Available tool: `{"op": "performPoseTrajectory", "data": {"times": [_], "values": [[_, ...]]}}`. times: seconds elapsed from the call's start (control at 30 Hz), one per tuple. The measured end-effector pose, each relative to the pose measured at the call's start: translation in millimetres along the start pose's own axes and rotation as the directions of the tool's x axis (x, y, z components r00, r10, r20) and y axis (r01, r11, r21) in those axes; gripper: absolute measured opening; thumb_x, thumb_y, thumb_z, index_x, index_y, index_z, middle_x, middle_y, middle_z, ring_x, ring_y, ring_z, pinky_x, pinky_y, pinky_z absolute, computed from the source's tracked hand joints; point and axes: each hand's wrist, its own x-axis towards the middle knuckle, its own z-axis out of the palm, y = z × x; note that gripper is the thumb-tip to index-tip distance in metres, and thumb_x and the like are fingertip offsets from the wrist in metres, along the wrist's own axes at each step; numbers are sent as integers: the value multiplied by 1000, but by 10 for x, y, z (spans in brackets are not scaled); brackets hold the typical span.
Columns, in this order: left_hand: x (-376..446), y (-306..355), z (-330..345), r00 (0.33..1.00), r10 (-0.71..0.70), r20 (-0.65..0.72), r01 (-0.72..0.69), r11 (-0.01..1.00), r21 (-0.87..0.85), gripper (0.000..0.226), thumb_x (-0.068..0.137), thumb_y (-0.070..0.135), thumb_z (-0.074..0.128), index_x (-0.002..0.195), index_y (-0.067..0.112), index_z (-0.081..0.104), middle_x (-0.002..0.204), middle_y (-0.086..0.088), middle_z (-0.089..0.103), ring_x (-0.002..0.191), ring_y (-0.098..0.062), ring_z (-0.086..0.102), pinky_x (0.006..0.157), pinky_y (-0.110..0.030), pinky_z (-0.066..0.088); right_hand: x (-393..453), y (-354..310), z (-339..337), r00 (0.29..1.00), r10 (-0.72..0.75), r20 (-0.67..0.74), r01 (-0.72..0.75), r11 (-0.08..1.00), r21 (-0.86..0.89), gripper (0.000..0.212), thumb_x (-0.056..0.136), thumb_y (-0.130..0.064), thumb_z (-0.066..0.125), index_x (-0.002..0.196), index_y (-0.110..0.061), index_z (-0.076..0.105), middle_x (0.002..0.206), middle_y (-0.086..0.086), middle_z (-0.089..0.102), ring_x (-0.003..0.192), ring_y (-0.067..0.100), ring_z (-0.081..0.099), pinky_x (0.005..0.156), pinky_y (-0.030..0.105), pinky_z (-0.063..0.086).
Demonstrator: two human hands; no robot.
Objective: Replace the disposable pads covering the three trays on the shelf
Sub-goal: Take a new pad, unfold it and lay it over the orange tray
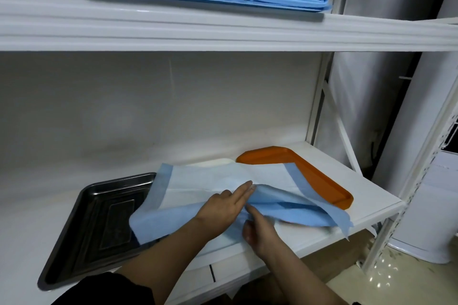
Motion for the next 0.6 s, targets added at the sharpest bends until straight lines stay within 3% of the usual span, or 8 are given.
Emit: {"op": "performPoseTrajectory", "data": {"times": [0.07,0.13,0.27,0.33,0.43,0.47,0.53,0.6], "values": [[-36,-12,-30,1000,11,2,-11,999,-32,100,47,-1,85,139,12,46,143,-8,48,57,-17,58,41,-20,46,-36,50,8,996,62,59,-67,994,84,22,89,-26,65,107,-15,61,87,4,62,72,12,57,61,23,45],[-80,-29,-48,999,33,40,-31,998,-55,106,47,1,86,140,18,39,144,-10,47,59,-17,59,43,-22,49,-83,133,1,997,12,80,-9,999,-31,29,88,-28,65,114,-20,57,104,2,66,92,13,61,72,26,47],[-233,-114,-13,991,52,120,-40,994,-104,113,43,5,91,140,31,41,146,-13,43,60,-15,60,46,-21,50,-158,251,22,996,-5,87,35,935,-353,37,90,-13,63,124,-8,50,109,4,64,87,11,59,66,17,46],[-308,-140,-32,985,68,155,-43,987,-157,110,56,4,87,145,36,30,151,-13,33,70,-18,63,55,-25,55,-169,270,72,998,13,65,14,914,-406,31,93,-13,58,121,-2,52,106,10,64,85,16,61,64,17,49],[-422,-190,-34,983,53,177,-7,968,-250,91,84,5,64,148,45,13,158,-6,9,107,-34,60,83,-42,56,-193,264,165,1000,25,-14,-28,980,-196,17,97,-16,52,112,-10,49,97,9,62,82,21,61,58,24,52],[-469,-207,-56,985,41,167,2,968,-251,88,85,6,63,147,46,15,158,-6,10,110,-34,59,84,-43,55,-182,271,185,997,37,-62,-44,993,-110,19,97,-17,52,115,-12,48,102,11,62,86,23,61,59,27,52],[-553,-258,-122,989,60,137,-34,982,-185,85,74,9,75,141,41,33,152,-10,31,89,-25,67,69,-30,57,-134,319,192,985,67,-160,-61,997,38,29,97,-19,53,123,-10,48,115,15,59,91,27,59,58,30,52],[-640,-364,-130,985,54,164,-38,994,-103,77,55,12,86,122,38,57,132,-8,57,63,-15,67,49,-20,50,-121,365,214,988,77,-131,-46,974,221,34,95,-19,55,127,-8,51,112,13,60,80,22,58,50,23,51]]}}
